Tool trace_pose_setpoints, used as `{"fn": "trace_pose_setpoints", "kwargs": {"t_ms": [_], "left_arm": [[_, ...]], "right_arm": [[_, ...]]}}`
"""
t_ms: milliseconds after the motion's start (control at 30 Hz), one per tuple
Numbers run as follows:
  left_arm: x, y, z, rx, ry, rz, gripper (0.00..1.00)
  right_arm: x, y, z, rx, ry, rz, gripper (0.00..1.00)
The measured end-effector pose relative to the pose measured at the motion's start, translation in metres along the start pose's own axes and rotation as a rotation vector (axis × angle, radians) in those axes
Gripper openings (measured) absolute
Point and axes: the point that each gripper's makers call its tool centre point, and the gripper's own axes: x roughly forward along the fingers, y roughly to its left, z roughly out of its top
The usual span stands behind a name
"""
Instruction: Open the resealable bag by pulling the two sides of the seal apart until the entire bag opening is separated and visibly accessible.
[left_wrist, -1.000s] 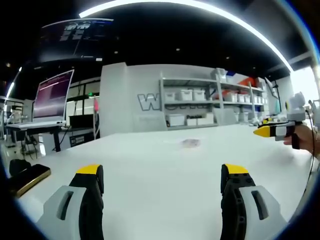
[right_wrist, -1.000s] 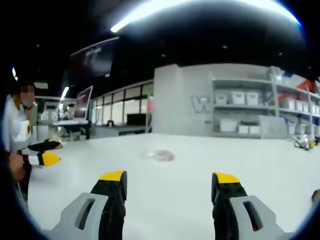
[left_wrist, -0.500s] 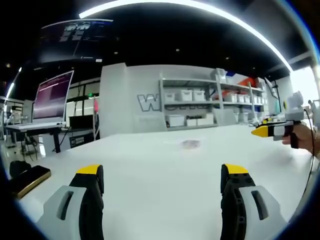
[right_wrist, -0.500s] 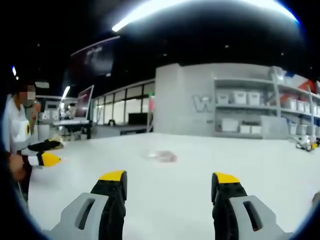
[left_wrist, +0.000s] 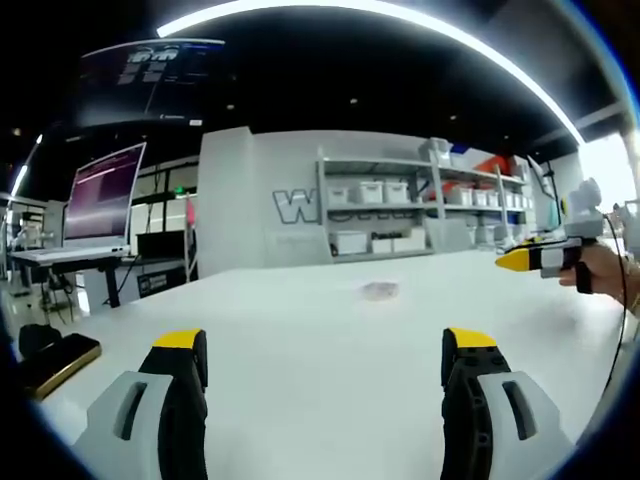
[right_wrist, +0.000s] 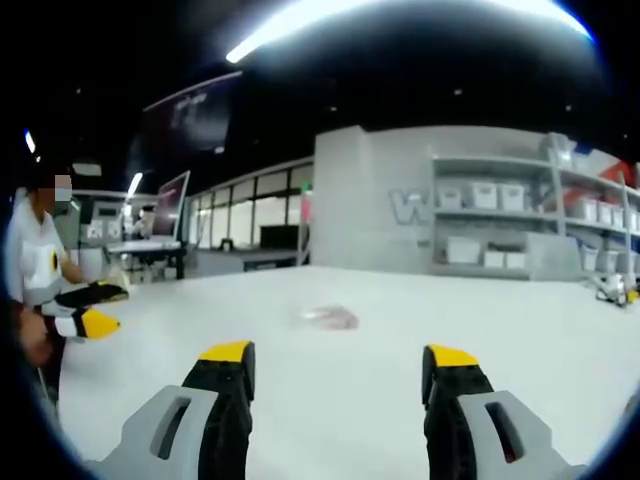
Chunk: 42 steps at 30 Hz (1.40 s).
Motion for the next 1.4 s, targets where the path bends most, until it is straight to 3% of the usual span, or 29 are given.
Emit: {"fn": "trace_pose_setpoints", "kwargs": {"t_ms": [1400], "left_arm": [[-0.001, -0.002, -0.001, -0.005, 0.003, -0.007, 0.97]], "right_arm": [[0.028, 0.006, -0.003, -0.022, 0.042, 0.018, 0.65]]}}
